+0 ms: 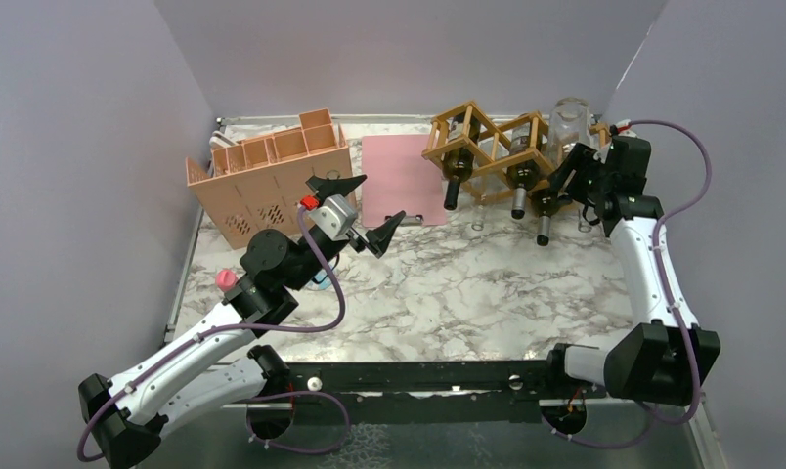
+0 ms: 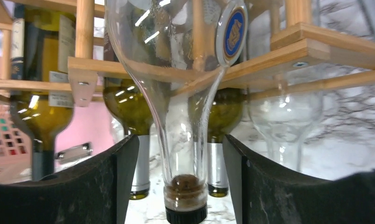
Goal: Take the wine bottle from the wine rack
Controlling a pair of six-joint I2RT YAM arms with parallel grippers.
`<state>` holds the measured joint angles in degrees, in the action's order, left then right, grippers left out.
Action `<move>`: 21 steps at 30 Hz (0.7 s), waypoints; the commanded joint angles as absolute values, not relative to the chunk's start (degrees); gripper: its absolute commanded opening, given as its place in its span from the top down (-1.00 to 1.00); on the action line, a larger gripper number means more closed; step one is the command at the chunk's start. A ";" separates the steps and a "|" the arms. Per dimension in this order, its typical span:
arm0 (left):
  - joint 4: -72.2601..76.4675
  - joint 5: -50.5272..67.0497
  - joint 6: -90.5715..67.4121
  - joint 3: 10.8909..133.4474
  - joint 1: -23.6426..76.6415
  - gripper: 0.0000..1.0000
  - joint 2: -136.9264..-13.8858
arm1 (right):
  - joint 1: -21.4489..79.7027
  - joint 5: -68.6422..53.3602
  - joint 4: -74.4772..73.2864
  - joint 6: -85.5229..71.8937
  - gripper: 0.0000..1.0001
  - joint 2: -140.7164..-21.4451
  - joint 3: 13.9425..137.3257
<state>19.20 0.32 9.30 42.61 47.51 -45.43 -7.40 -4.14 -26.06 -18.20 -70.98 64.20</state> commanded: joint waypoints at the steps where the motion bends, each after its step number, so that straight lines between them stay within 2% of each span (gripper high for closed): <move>1: 20.83 -1.35 9.90 41.85 47.92 -0.98 -44.91 | -10.33 -15.05 -21.44 -19.08 -0.27 -72.88 63.34; 11: 21.14 -1.78 10.00 41.54 48.06 -0.98 -45.10 | -13.36 -24.23 -18.47 -21.05 -0.22 -74.70 61.82; 21: 21.24 -2.65 10.95 41.22 48.10 -0.98 -45.25 | -15.86 -29.98 -17.78 -21.86 -0.06 -76.89 62.49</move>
<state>19.62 -0.97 10.07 42.17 47.77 -45.45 -15.16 -25.15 -20.53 -20.91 -76.36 62.22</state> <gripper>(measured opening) 0.992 0.537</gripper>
